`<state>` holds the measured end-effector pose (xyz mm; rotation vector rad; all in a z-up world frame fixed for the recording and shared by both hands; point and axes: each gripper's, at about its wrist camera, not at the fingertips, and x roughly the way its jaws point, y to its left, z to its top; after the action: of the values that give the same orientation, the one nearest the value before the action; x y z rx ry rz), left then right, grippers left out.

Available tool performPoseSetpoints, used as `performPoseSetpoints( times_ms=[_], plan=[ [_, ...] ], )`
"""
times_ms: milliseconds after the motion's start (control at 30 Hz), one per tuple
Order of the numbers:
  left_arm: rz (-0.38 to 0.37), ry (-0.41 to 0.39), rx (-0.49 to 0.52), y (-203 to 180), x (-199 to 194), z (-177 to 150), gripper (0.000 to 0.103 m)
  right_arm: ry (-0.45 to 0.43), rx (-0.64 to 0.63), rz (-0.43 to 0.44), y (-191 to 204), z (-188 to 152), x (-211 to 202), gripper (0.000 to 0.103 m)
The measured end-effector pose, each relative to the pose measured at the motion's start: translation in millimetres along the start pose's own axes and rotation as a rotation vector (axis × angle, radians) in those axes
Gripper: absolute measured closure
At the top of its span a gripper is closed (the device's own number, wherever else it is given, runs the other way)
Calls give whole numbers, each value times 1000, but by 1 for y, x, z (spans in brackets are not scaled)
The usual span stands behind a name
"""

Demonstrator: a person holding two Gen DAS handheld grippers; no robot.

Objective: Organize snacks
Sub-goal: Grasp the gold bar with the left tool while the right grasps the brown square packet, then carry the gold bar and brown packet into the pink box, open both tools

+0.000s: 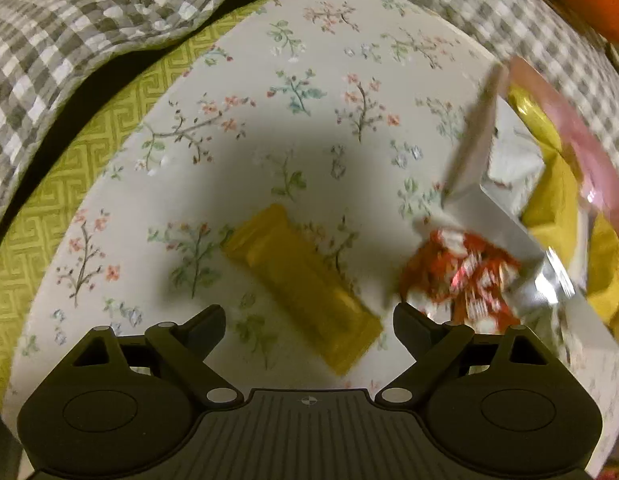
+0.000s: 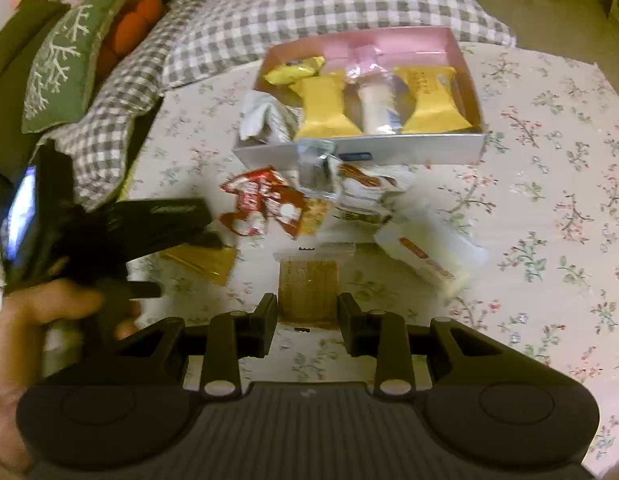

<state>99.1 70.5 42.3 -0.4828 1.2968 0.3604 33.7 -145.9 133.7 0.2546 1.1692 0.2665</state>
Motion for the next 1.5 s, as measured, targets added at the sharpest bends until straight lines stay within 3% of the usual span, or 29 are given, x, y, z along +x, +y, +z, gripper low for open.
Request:
performPoseSetpoints(
  times_ms=[167,267,333,433,467,500,633,1000,1500],
  plan=[
    [54,-9,-68,-3,10,2,10,-37,-11,-2,5,6,-5,73],
    [92,-37,-54,-10,13,3,11,-46,6,-5,2,7,-6,73],
    [117,-57,-9,-16,12,1,18,-46,19,-6,-1,6,-6,73],
    [119,-85,70,-20,7,1,51,-52,28,-17,-5,6,-8,73],
    [115,-94,70,-18,4,2,72,-54,33,-19,-6,7,-8,73],
    [101,-97,68,-14,2,2,77,-55,41,-19,-8,7,-9,73],
    [72,-103,127,-10,-4,0,78,-63,47,-16,-8,6,-12,73],
    [72,-253,329,-32,-49,-18,78,-66,42,-24,-11,7,-13,73],
    [-41,-405,520,-65,-88,-40,78,-133,21,-52,-31,16,-19,73]
  ],
)
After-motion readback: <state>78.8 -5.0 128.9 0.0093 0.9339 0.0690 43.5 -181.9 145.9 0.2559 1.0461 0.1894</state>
